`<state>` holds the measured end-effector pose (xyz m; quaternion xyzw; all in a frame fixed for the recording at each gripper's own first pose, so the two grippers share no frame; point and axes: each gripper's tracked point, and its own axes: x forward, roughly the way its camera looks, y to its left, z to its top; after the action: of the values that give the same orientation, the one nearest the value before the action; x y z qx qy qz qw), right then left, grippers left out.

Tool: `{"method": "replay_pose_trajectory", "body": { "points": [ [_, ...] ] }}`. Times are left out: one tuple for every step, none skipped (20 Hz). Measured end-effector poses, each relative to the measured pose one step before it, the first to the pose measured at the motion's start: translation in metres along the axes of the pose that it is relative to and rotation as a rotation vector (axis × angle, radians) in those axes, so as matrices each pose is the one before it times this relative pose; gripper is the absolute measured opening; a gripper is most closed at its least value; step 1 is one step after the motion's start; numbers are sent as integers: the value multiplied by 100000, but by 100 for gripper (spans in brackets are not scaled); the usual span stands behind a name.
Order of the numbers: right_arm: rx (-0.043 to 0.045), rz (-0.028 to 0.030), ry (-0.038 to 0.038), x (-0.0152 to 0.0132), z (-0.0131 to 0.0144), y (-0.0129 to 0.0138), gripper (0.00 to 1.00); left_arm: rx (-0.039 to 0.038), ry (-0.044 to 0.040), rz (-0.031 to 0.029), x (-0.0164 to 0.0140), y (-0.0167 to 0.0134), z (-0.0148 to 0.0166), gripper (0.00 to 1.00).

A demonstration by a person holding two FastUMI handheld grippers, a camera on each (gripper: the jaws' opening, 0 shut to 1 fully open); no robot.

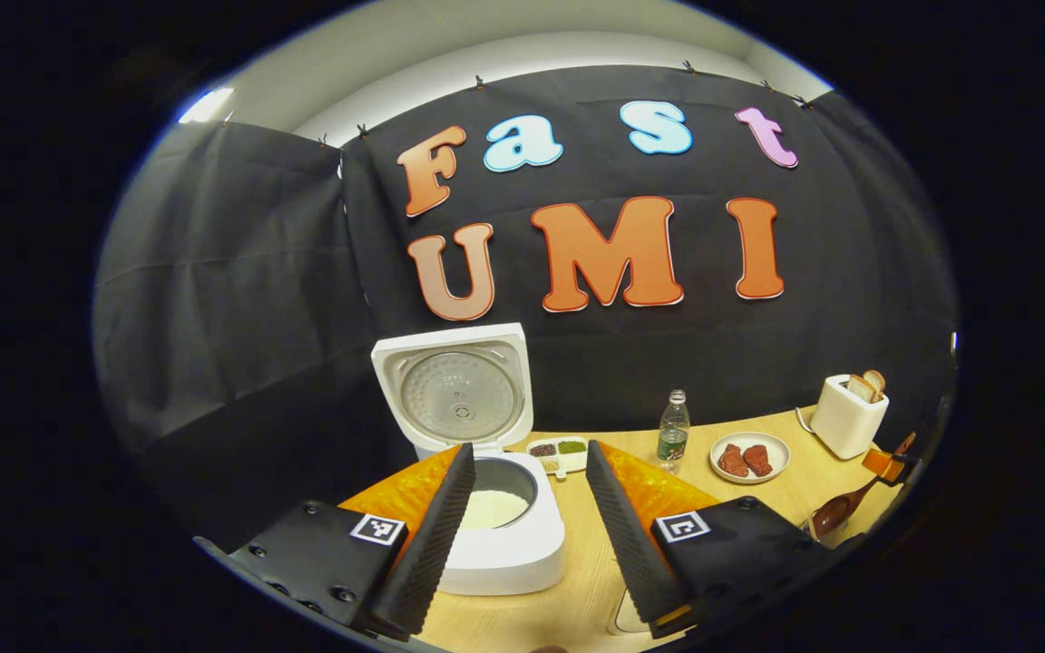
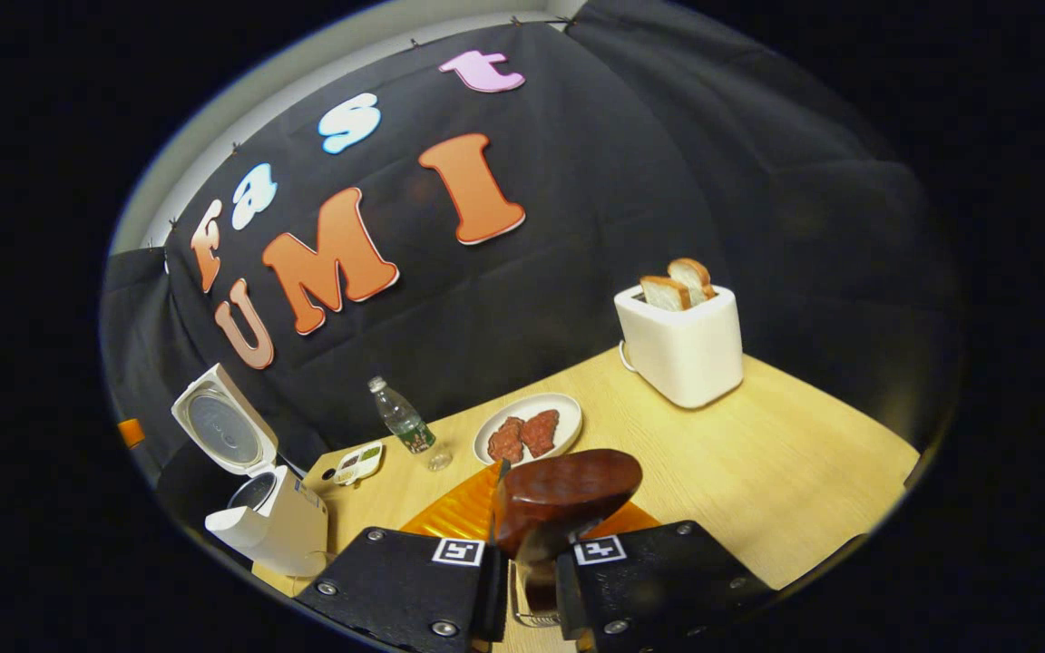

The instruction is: Close the left gripper, press the button to open the rice cooker; take a wooden spoon from the chopstick holder with the right hand, scoop a spoonful of rice and pour it into the rice cooker, then put the wooden spoon back into the chopstick holder.

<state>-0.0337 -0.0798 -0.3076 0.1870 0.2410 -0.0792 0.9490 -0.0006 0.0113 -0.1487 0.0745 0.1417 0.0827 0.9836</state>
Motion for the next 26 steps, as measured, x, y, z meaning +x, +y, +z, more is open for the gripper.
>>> {"method": "replay_pose_trajectory", "body": {
  "points": [
    [-2198, 212, -1359, -724, 719, 1092, 16, -48, -231, -2534, 411, 90, -49, 86],
    [-2042, 1118, -600, -698, 485, 1482, 16, -89, -357, -1876, 277, 482, -139, 86],
    [-1604, 1208, -714, -754, 369, 1644, 16, -1340, -482, -1908, 299, 480, 16, 86],
    [-1204, 1211, -433, -588, 300, 1544, 16, -1420, 436, -1999, 350, 429, -327, 86],
    [-1692, 1656, -168, -556, -54, 1673, 15, -1791, 463, -629, 362, 939, -184, 86],
    [-2367, 749, -261, -334, -91, 1418, 15, -1593, 538, -646, 277, 837, -243, 86],
    [-2135, 222, 71, -196, -298, 1187, 15, -1573, 526, -253, 267, 895, -318, 86],
    [-1625, 282, 1032, -128, -638, 1253, 14, -1064, 854, -289, 109, 813, -421, 86],
    [-1269, 1174, 1881, -155, -862, 1312, 14, -478, 1117, 50, 116, 856, -497, 86],
    [-1128, 511, 3114, -39, -1220, 1022, 15, -132, 1247, -121, 76, 904, -599, 86],
    [-1221, 628, 2708, -103, -1046, 836, 15, -16, 817, -134, -41, 696, -334, 86],
    [-2005, 154, 2243, 87, -1124, 885, 15, 170, 572, -177, -67, 631, -388, 86],
    [-3162, 117, 1765, 100, -812, 688, 19, 227, 374, -89, 1, 669, -212, 86],
    [-3928, -288, 555, 171, -689, 615, 19, 108, 372, -106, -4, 540, -321, 86],
    [-4287, -594, 631, 176, -883, 444, 19, -144, 410, -157, -52, 532, -104, 86],
    [-3932, -344, 446, 305, -665, 433, 19, 96, 610, 48, -216, 467, -260, 86],
    [-4377, -1011, 1272, 427, -815, 434, 19, 88, 383, 187, 35, 478, -300, 86],
    [-3670, -803, 843, 469, -617, 431, 19, 153, 407, 145, -67, 357, -237, 86],
    [-3713, -1375, -419, 417, -366, 273, 19, 212, 264, 345, -66, 397, -136, 86],
    [-3201, -535, 383, 371, -507, 516, 19, 147, 453, 307, -22, 496, -172, 86],
    [-3674, -794, 699, 221, -669, 368, 19, -67, 439, 384, -36, 359, -173, 86],
    [-2019, 116, 309, 238, -501, 464, 15, -158, 376, 178, -92, 202, -227, 86],
    [-2622, -796, 1705, 115, -871, 166, 20, 93, 171, 374, 11, 265, -144, 86],
    [-26, -447, -90, 86, -432, 159, 19, 310, 228, 346, -175, 354, -182, 86],
    [-334, -952, 1335, 164, -863, 178, 20, 357, 100, 288, -58, 296, -112, 86],
    [-619, 118, 994, -84, -700, 390, 19, 219, 336, 195, -107, 264, 2, 86]
  ]
}}
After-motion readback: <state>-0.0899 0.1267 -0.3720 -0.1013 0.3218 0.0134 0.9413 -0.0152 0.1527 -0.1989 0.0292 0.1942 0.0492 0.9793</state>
